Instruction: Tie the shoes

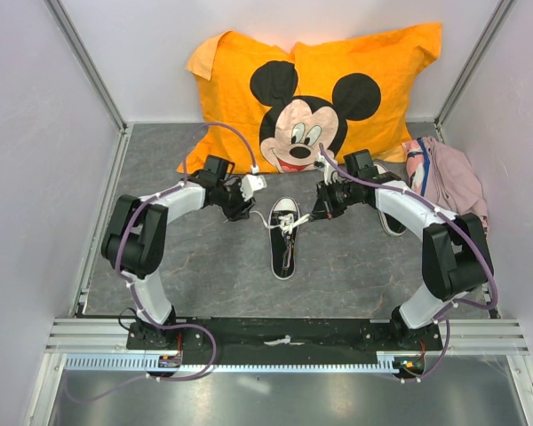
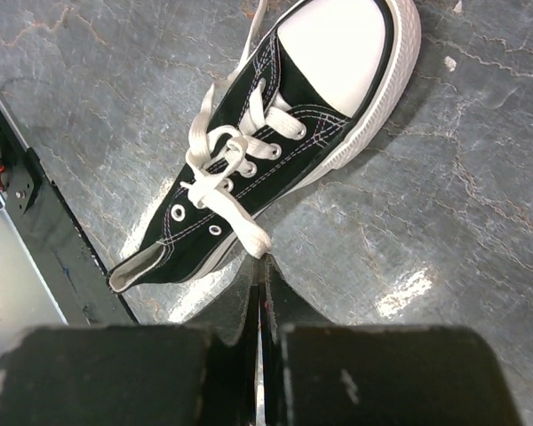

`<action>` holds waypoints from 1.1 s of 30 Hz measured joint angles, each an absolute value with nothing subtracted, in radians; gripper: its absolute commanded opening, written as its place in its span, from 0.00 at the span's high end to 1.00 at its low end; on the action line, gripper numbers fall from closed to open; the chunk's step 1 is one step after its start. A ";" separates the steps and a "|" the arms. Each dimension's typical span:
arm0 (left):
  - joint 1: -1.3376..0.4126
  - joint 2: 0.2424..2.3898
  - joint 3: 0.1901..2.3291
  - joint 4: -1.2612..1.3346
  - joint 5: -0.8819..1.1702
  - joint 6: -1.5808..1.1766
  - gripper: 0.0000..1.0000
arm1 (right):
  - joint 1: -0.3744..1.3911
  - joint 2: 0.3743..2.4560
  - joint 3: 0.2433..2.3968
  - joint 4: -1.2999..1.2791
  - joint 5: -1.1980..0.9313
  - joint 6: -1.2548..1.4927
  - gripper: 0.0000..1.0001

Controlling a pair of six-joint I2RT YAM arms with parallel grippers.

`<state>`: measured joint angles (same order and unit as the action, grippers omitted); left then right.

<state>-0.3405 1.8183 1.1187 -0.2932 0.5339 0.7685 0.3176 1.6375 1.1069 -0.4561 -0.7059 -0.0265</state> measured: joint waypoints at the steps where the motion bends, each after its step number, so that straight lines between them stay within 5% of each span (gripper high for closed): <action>1: -0.354 1.834 1.122 -0.299 0.514 0.784 0.49 | 0.318 1.633 1.107 -0.461 -0.702 -0.030 1.00; 8: -0.410 1.903 1.191 -0.346 0.424 0.842 0.98 | 0.318 1.629 1.107 -0.487 -0.673 -0.052 1.00; 33: -0.044 1.441 0.975 -0.619 0.641 0.982 0.99 | 0.264 1.549 1.053 -0.498 -0.488 -0.097 1.00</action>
